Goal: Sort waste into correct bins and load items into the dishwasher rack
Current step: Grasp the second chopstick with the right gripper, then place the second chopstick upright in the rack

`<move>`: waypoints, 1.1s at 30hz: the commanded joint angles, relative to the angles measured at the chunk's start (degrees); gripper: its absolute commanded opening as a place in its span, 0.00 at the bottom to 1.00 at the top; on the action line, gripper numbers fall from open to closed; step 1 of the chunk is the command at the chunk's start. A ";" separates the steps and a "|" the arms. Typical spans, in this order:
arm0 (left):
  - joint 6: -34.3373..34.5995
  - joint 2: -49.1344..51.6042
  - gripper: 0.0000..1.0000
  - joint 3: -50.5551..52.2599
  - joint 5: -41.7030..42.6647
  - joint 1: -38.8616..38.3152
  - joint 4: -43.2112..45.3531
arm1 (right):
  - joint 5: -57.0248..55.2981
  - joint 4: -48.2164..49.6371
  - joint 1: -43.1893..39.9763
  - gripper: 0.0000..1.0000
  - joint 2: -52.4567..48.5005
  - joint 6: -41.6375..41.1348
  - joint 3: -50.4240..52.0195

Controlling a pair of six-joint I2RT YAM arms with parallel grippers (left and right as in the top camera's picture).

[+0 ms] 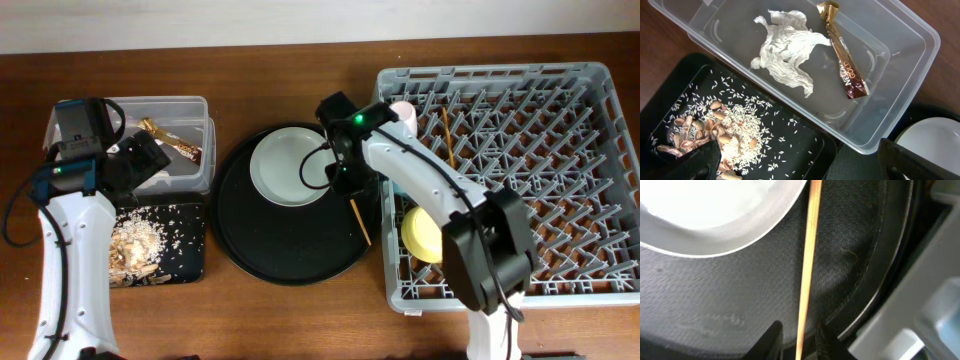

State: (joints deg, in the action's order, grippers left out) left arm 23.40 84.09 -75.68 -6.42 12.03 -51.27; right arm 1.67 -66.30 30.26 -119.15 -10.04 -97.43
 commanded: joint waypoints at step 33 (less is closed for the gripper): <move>-0.72 -0.85 0.99 -0.87 -0.02 0.13 -0.07 | -13.46 -16.15 -13.27 0.04 -0.87 -2.23 -19.89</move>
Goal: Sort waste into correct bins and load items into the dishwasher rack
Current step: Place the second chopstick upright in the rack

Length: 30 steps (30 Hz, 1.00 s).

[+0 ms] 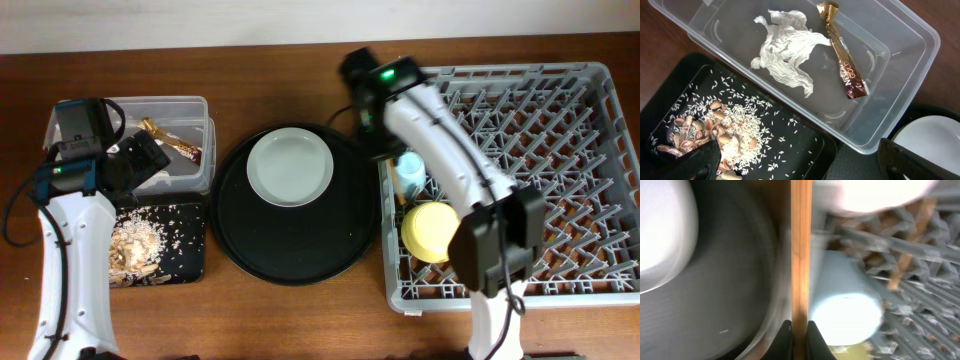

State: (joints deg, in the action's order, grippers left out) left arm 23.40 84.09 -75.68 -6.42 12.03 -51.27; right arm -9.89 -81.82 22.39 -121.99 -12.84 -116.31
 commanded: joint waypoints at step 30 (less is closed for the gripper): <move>-0.72 -0.85 0.99 -0.87 -0.02 0.13 -0.04 | 5.01 3.85 -19.80 0.17 1.62 9.64 5.77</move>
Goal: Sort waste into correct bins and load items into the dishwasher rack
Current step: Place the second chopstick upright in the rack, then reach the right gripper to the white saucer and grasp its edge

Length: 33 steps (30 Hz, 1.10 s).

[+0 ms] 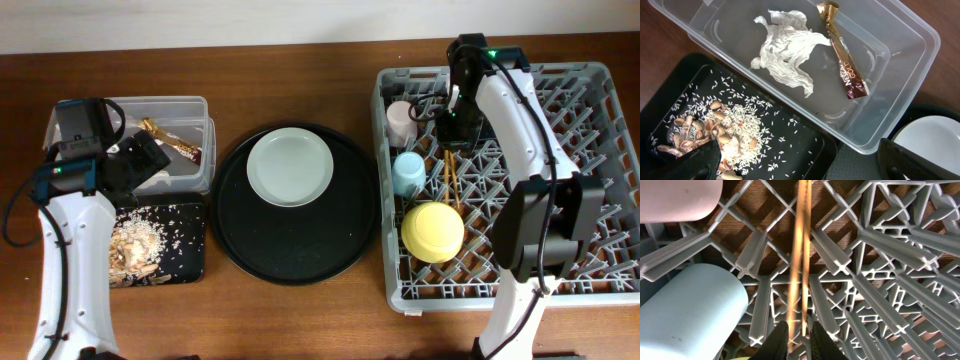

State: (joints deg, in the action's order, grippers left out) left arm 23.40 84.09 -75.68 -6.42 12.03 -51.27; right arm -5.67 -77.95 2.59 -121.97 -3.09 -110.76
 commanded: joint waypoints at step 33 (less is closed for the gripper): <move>-0.72 -0.85 0.99 -0.87 -0.02 0.13 -0.07 | -2.78 22.29 40.35 0.39 -1.44 -4.98 -2.27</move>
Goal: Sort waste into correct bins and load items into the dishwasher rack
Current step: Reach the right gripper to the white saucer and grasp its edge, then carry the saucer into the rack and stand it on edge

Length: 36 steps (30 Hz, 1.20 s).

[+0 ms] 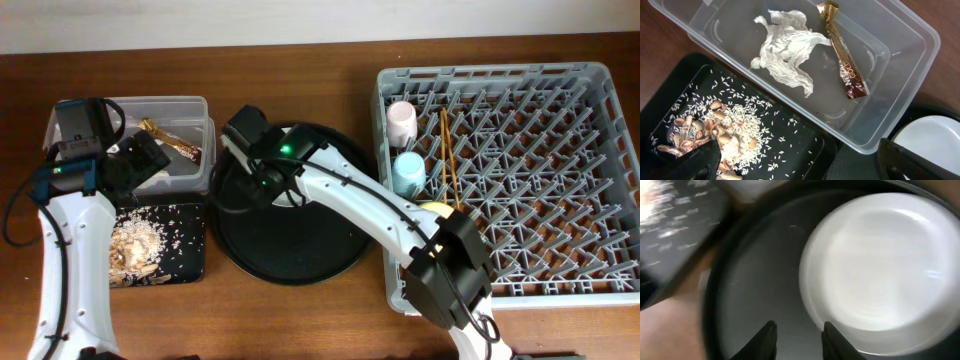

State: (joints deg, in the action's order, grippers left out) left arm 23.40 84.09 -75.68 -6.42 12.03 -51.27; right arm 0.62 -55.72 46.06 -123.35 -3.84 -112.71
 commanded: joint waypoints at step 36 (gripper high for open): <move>-0.72 -0.85 0.99 -0.87 -0.02 0.13 -0.04 | -3.98 2.47 -15.45 0.04 -8.72 -8.41 1.57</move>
State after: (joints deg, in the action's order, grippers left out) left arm 23.40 84.09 -75.68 -6.42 12.03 -51.27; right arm -2.90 -50.22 30.41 -133.82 -13.34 -108.47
